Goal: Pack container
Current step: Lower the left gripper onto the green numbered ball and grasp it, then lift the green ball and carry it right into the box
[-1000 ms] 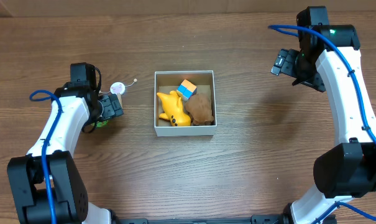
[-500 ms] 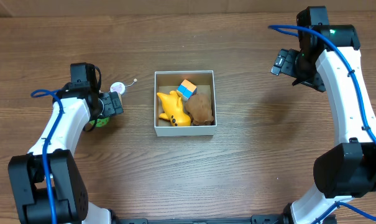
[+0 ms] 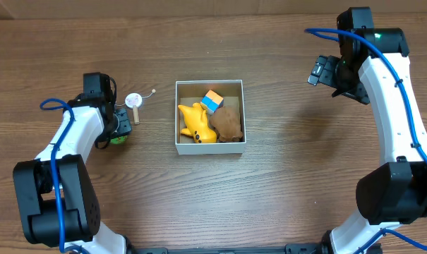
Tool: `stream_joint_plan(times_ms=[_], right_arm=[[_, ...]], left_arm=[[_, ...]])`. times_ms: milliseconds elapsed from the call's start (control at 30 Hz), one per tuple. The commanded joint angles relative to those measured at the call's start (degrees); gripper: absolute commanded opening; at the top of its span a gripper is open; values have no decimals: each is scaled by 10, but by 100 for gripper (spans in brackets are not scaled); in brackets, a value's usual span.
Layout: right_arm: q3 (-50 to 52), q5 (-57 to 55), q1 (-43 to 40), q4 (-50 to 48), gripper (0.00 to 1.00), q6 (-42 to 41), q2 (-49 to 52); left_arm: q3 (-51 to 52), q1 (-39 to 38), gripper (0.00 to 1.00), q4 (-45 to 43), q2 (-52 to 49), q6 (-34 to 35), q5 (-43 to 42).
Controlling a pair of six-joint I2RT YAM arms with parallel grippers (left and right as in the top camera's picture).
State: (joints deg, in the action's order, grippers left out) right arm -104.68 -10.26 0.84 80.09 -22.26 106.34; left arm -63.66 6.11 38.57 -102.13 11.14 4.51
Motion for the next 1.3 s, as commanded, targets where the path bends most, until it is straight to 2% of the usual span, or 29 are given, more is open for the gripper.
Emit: stream_joint_plan(times_ms=[0, 300, 600, 933, 1100, 1267], right_arm=[[-11, 0, 1, -3, 100, -1, -16], [-11, 0, 1, -2, 100, -1, -16], [-11, 0, 1, -3, 100, -1, -16], [-11, 0, 1, -2, 100, -1, -16], [-11, 0, 1, -2, 100, -1, -16], [-11, 0, 1, -3, 100, -1, -16]], left_arm=[[-63, -1, 24, 38, -8, -5, -15], [-244, -33, 28, 216, -8, -5, -59], [-376, -199, 31, 318, -8, 1, -60], [-376, -341, 33, 345, -9, 58, -35], [-343, -361, 35, 344, -9, 91, 6], [-273, -360, 36, 302, -9, 97, 4]])
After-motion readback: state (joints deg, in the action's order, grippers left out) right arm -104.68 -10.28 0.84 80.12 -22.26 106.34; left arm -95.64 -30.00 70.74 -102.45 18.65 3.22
